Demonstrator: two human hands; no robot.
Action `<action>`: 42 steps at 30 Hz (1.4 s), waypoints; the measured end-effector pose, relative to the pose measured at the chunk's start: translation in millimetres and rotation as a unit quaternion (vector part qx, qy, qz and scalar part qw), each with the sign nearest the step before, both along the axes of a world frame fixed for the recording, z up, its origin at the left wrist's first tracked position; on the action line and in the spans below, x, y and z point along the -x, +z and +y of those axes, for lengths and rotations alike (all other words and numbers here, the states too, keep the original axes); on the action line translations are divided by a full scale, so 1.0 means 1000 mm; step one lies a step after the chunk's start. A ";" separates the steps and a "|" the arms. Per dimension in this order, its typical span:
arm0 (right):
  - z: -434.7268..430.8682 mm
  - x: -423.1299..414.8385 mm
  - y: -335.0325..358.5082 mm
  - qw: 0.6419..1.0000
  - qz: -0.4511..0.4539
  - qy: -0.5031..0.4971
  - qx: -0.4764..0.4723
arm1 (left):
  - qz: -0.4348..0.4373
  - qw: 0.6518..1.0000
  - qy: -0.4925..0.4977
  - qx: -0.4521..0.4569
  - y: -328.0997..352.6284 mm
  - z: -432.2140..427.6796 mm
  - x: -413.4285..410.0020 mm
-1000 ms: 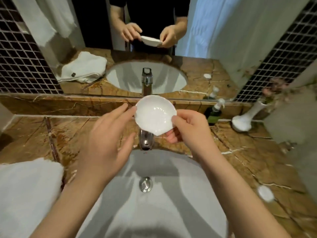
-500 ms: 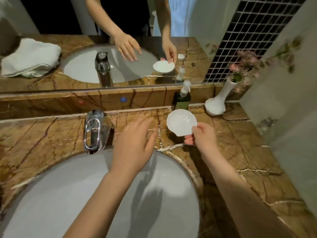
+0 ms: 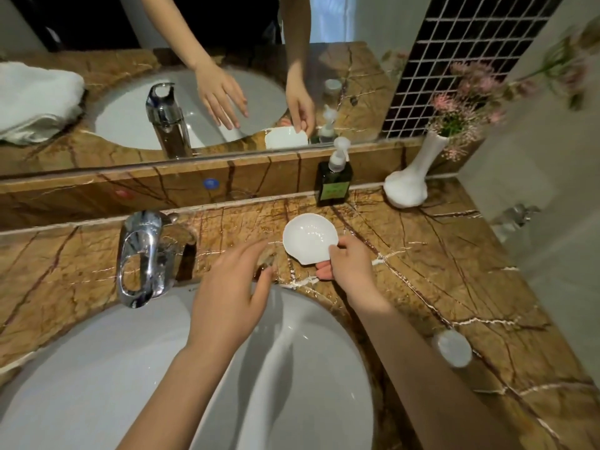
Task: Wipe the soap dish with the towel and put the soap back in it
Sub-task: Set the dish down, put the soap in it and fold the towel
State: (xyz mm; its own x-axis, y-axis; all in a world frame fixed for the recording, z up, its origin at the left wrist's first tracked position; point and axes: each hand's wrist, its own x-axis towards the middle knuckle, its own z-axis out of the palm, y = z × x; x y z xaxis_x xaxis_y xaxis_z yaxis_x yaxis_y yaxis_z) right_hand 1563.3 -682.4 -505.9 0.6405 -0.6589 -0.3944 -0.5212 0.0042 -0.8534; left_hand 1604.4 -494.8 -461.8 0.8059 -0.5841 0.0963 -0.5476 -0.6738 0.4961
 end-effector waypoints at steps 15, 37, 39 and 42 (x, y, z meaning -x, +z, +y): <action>0.003 0.006 0.010 0.999 -0.013 -0.031 -0.005 | -0.007 1.000 -0.017 -0.006 -0.005 0.026 0.019; -0.063 0.256 0.037 0.985 -0.067 -0.142 0.075 | -0.021 0.958 -0.284 -0.031 -0.027 -0.165 0.160; -0.066 0.257 0.032 0.985 -0.063 -0.136 0.081 | -0.019 0.957 -0.288 -0.038 -0.030 -0.167 0.158; -0.069 0.253 0.026 0.986 -0.057 -0.129 0.090 | -0.018 0.956 -0.290 -0.048 -0.032 -0.169 0.156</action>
State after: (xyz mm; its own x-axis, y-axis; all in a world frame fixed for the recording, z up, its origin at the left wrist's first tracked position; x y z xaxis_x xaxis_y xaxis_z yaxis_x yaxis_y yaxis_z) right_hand 1310.4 -751.7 -480.2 0.4761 -0.8581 -0.1925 -0.4241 -0.0323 -0.9051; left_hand 1448.0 -663.9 -494.3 0.3416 -0.9389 0.0412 -0.8581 -0.2937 0.4211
